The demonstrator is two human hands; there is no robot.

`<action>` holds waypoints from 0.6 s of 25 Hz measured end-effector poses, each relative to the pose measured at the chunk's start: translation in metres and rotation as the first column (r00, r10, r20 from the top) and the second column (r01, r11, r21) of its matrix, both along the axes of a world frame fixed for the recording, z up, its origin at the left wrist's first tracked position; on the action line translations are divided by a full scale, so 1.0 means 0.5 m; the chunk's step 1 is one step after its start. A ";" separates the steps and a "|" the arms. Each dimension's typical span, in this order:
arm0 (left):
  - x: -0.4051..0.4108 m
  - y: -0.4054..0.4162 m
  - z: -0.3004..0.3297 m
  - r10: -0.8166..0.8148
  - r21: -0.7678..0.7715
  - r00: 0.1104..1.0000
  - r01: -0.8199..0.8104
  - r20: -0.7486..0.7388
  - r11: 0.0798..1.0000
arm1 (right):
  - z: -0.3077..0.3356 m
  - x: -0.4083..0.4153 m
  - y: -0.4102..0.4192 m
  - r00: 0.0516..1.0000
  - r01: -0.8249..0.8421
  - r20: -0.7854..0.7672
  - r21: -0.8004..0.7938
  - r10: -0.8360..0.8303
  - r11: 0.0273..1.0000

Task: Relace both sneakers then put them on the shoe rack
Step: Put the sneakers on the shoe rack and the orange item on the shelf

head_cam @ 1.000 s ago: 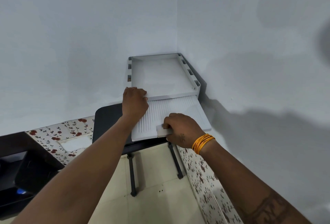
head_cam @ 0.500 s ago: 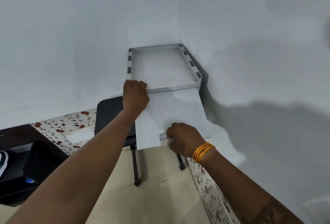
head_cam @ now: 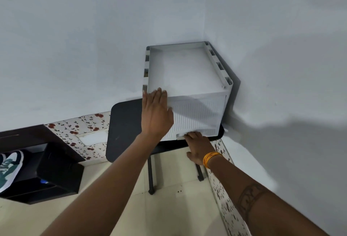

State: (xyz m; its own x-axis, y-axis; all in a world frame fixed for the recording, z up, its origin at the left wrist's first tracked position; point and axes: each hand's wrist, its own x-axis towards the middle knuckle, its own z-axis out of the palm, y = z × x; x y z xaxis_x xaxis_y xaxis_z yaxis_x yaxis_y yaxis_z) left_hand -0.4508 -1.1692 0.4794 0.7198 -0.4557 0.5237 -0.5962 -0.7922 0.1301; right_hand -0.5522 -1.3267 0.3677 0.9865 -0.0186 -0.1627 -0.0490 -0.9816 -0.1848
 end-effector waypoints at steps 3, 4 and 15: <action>-0.053 -0.007 -0.032 -0.051 -0.203 0.994 0.030 -0.097 0.979 | -0.016 0.031 -0.009 1.000 0.009 0.026 0.034 -0.010 0.999; -0.076 -0.013 -0.044 -0.076 -0.303 0.988 0.031 -0.137 0.952 | -0.022 0.040 -0.012 0.999 0.016 0.044 0.076 -0.019 0.997; -0.085 -0.062 -0.186 -0.496 -0.412 0.271 -0.889 -0.825 0.200 | -0.061 0.008 -0.021 0.485 0.422 -0.344 0.897 -0.804 -0.128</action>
State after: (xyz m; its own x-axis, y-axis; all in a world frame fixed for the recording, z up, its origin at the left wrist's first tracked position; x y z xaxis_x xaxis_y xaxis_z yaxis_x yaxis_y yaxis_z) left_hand -0.4936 -1.2002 0.3863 0.7938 -0.0059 -0.6082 0.5905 0.2471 0.7683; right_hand -0.5482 -1.3374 0.3372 0.5952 -0.6965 -0.4008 -0.2970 0.2728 -0.9151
